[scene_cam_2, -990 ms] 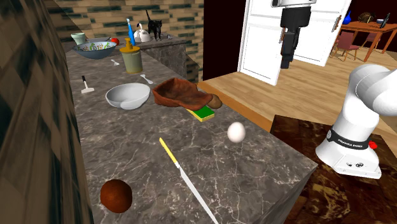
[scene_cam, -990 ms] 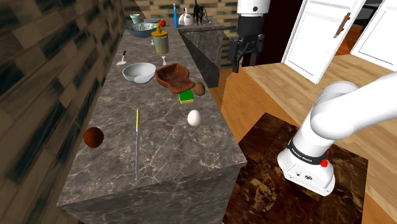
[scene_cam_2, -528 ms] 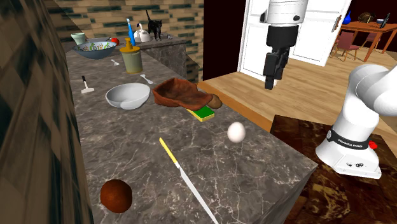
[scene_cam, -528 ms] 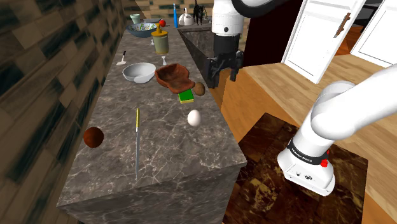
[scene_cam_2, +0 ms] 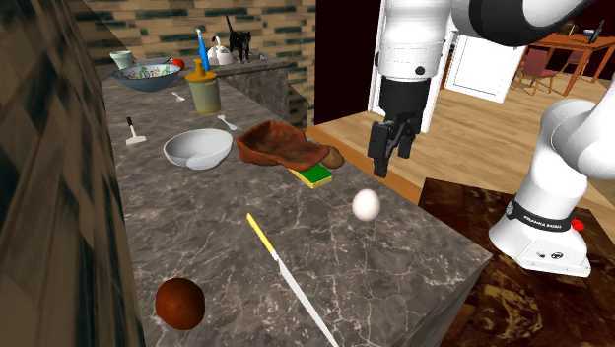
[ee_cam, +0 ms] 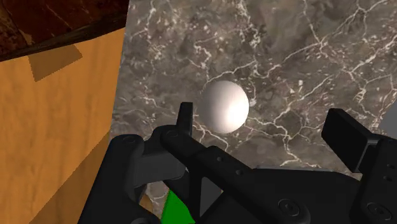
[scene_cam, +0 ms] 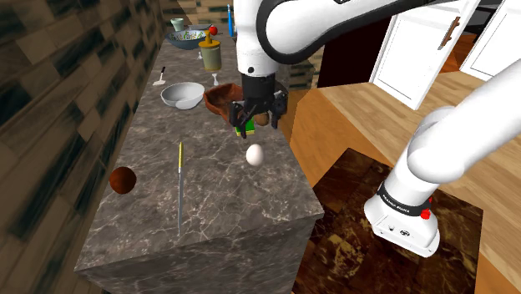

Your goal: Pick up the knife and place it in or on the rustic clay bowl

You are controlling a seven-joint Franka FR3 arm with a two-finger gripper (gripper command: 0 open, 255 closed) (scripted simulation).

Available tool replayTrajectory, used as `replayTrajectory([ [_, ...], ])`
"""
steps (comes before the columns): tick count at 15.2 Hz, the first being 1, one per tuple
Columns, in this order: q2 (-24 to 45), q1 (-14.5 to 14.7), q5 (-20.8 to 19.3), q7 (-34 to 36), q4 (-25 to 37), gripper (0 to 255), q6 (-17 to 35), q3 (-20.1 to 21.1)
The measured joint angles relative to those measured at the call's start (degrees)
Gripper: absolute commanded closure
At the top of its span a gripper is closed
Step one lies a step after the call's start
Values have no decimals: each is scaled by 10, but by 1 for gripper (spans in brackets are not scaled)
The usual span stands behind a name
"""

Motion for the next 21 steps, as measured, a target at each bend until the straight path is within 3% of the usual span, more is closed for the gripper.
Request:
replayTrajectory([
  [5,102,-10,-44,110,62,0,45,62],
  [10,233,-7,-136,235,143,0,80,105],
  [16,405,57,-266,381,280,0,78,96],
  [19,483,100,-313,427,365,0,60,74],
  [21,506,113,-326,441,379,0,65,66],
])
